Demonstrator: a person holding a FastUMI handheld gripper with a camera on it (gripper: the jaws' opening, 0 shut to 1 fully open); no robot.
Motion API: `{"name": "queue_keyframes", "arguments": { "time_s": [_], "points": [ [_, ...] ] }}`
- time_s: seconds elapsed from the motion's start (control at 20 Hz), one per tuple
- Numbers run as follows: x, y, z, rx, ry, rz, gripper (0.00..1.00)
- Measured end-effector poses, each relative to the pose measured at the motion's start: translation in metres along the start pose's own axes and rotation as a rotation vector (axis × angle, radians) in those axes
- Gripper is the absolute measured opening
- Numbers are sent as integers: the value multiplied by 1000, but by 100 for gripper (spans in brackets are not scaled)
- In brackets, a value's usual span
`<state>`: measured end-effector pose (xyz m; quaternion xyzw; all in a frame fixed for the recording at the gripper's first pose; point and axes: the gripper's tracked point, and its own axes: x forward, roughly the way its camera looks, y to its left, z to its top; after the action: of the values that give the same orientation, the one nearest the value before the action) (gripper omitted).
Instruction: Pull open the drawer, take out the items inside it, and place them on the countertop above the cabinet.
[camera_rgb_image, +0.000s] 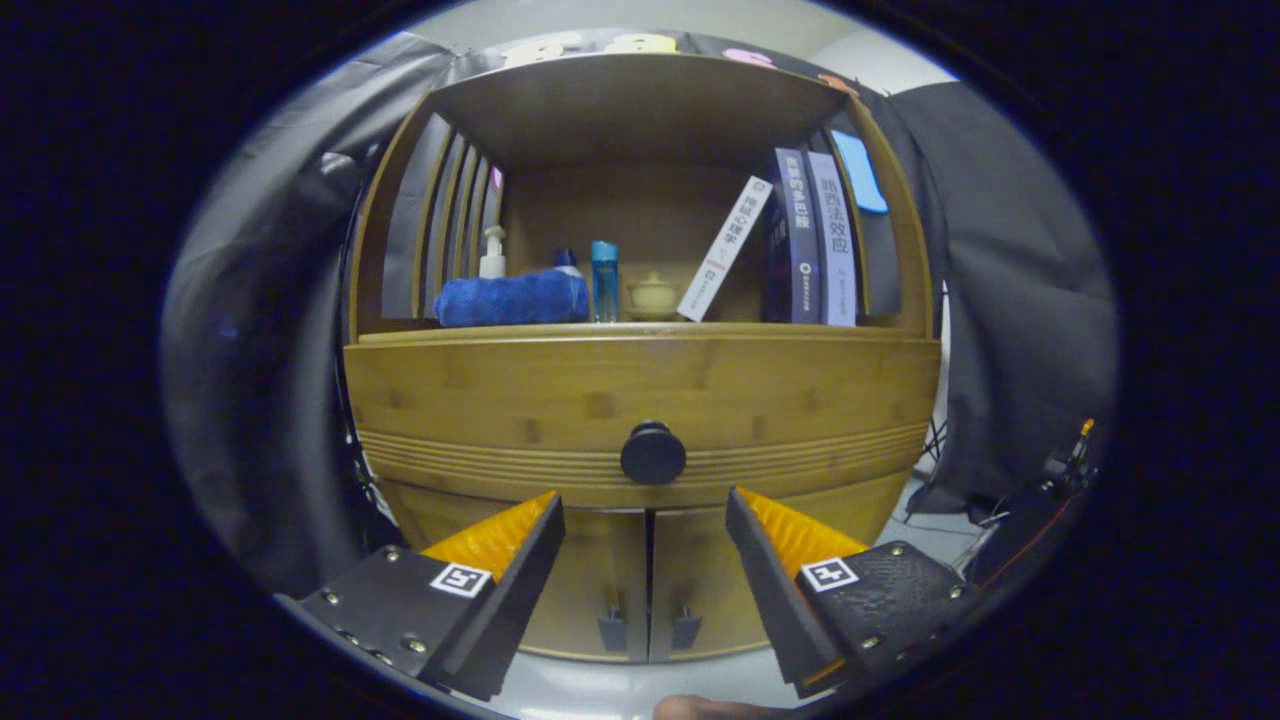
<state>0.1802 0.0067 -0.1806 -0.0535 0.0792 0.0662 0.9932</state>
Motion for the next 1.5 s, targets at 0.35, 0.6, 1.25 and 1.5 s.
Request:
{"name": "queue_keyframes", "arguments": {
  "time_s": [0.35,0.6,1.25,1.5],
  "points": [
    [-83,-18,59,7,44,8,98],
    [-150,-14,125,-12,-11,5,98],
    [-262,10,218,-21,-137,35,97],
    [-265,20,198,21,-92,72,97]
  ]
}}
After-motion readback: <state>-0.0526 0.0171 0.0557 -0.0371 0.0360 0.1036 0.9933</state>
